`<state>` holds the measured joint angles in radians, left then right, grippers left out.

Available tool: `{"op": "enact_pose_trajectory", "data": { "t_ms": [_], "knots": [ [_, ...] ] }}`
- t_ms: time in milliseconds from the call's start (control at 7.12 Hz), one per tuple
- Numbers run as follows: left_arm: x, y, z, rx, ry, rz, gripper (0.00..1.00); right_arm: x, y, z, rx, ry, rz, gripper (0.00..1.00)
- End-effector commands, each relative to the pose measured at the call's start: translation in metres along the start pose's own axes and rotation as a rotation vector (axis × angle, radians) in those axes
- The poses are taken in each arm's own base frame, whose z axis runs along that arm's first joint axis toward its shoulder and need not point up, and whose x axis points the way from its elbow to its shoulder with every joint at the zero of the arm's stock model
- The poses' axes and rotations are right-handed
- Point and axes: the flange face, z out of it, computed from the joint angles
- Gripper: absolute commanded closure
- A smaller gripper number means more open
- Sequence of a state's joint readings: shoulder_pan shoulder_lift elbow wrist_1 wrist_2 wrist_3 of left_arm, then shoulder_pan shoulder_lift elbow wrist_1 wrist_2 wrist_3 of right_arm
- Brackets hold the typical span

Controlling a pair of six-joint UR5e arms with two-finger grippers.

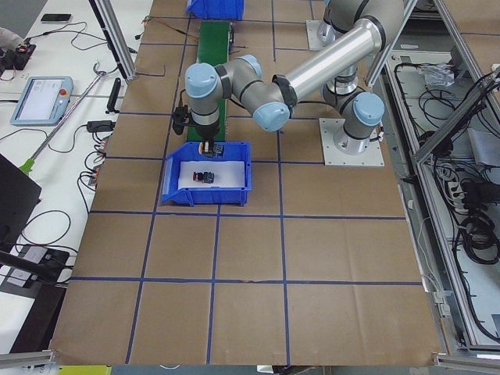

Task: Transport two buttons from left to right
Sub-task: 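Lift the yellow button with the left gripper toward the conveyor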

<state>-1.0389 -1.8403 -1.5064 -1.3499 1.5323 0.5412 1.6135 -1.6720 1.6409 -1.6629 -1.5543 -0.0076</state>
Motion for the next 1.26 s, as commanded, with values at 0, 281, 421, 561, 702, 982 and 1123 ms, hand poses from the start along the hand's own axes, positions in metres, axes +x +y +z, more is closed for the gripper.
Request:
{"op": "enact_pose_trajectory", "data": {
  "t_ms": [0, 281, 421, 561, 702, 982, 1123],
  "knots": [
    [0.091, -0.035, 0.001, 0.009, -0.002, -0.07, 1.0, 0.001, -0.001, -0.001, 0.003, 0.001, 0.001, 0.0],
    [0.178, -0.058, 0.018, -0.005, -0.01, -0.132, 1.0, 0.002, -0.001, -0.002, 0.007, 0.002, -0.011, 0.0],
    [0.202, -0.066, 0.042, -0.007, -0.028, -0.126, 1.0, 0.002, -0.001, -0.002, 0.007, 0.002, -0.013, 0.0],
    [0.213, -0.072, 0.072, -0.004, -0.03, -0.123, 1.0, 0.002, -0.001, -0.002, 0.007, 0.002, -0.013, 0.0],
    [0.228, -0.065, 0.09, -0.028, -0.028, -0.147, 1.0, 0.002, -0.001, -0.002, 0.007, 0.0, -0.013, 0.0],
    [0.241, -0.053, 0.119, -0.025, -0.028, -0.154, 1.0, 0.002, -0.001, -0.002, 0.007, 0.002, -0.013, 0.0],
    [0.241, -0.047, 0.137, -0.007, -0.029, -0.157, 1.0, 0.002, -0.001, -0.002, 0.007, 0.002, -0.013, 0.0]
  ]
}}
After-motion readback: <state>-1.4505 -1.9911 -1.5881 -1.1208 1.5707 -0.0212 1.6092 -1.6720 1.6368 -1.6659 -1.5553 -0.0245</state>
